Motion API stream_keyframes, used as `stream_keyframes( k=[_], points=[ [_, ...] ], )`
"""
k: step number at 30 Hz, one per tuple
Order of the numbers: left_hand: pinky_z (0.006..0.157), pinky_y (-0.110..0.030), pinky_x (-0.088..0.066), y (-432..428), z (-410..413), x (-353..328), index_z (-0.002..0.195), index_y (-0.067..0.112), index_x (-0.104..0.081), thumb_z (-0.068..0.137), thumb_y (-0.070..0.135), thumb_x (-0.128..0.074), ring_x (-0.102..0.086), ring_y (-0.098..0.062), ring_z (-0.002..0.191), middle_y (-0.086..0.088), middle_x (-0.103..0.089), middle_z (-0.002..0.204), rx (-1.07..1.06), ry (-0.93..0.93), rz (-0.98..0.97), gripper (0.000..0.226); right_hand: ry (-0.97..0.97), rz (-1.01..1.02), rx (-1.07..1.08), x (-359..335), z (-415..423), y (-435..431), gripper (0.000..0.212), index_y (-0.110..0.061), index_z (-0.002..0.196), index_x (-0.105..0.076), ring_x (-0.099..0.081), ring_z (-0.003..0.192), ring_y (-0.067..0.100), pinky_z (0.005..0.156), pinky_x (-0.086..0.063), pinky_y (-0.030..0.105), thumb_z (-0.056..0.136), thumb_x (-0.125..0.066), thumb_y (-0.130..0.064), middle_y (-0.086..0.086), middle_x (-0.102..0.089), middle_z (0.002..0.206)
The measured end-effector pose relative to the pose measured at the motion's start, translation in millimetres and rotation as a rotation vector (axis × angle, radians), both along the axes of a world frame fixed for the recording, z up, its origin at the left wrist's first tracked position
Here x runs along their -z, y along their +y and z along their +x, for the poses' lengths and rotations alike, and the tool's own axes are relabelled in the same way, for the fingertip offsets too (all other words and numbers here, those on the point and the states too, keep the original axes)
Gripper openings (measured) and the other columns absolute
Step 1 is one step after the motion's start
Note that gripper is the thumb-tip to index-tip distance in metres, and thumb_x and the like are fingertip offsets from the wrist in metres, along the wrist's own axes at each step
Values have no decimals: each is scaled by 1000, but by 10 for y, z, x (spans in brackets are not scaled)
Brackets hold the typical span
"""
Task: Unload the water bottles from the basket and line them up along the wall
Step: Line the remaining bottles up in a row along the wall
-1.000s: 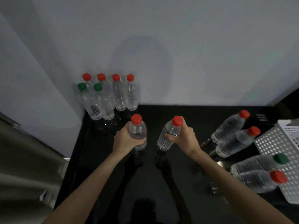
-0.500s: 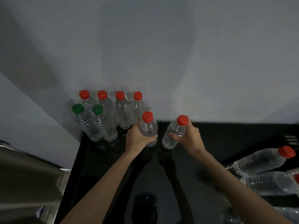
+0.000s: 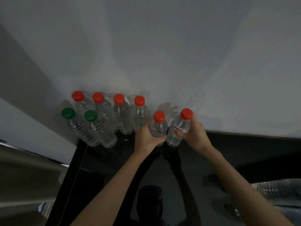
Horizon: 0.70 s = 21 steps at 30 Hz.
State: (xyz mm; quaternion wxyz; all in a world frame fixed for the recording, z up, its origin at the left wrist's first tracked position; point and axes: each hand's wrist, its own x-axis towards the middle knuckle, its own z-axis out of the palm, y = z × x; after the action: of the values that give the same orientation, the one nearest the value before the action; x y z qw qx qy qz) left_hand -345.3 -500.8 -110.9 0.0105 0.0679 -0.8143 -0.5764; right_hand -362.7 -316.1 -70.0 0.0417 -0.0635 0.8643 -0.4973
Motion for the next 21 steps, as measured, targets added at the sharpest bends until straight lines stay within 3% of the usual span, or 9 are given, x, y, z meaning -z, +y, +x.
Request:
stream_keyframes(
  k=[4, 6, 7, 10, 13, 17, 21],
  points=[
    [86, -10, -44, 64, 162, 48, 119, 31, -52, 77, 14, -80, -57, 15, 103, 21, -63, 109, 40, -59, 184, 54, -20, -76, -43, 42, 24, -2, 55, -18, 123, -42, -62, 106, 9, 86, -52, 24, 80, -75, -10, 1, -61, 116],
    [91, -10, -43, 86, 294, 134, 131, 27, -48, 84, 17, -74, -55, 11, 109, 19, -57, 124, -36, -151, 267, 55, -28, -100, -40, 67, 57, 0, 58, -21, 125, -39, -62, 106, 7, 85, -52, 23, 80, -75, -10, -1, -60, 117],
    [94, -17, -45, 90, 346, 189, 136, 24, -46, 86, 18, -72, -55, 4, 110, 11, -56, 132, -119, -244, 363, 56, -30, -102, -34, 72, 63, 2, 60, -23, 125, -38, -62, 105, 6, 83, -52, 21, 80, -75, -9, -2, -60, 116],
    [90, -36, -52, 98, 426, 312, 144, 18, -40, 90, 19, -66, -57, -23, 117, -17, -49, 141, -338, -621, 914, 60, -25, -91, -38, 100, 52, 4, 63, -21, 127, -35, -62, 104, 7, 81, -52, 20, 80, -75, -8, 0, -59, 116],
    [93, -38, -48, 112, 390, 344, 143, 8, -41, 94, 19, -60, -46, -36, 132, -29, -43, 142, -382, -737, 1302, 53, -11, -107, -18, 149, 68, -6, 65, -18, 130, -35, -63, 106, 10, 84, -54, 25, 80, -74, -8, 0, -59, 116],
    [110, -37, -40, 149, 234, 372, 134, -8, -48, 88, 17, -65, -50, -32, 130, -29, -51, 137, -409, -672, 1400, 55, 7, -118, 21, 192, 86, -48, 68, -20, 128, -28, -61, 104, -5, 83, -51, 13, 80, -75, -10, -9, -57, 115],
    [101, -34, -48, 151, 54, 424, 124, -3, -59, 78, 12, -68, -63, -25, 116, -19, -66, 124, -360, -563, 1324, 50, 48, -98, 47, 249, 1, -119, 68, -20, 124, -27, -58, 109, 1, 85, -49, 10, 78, -77, -11, 4, -52, 124]
  ],
)
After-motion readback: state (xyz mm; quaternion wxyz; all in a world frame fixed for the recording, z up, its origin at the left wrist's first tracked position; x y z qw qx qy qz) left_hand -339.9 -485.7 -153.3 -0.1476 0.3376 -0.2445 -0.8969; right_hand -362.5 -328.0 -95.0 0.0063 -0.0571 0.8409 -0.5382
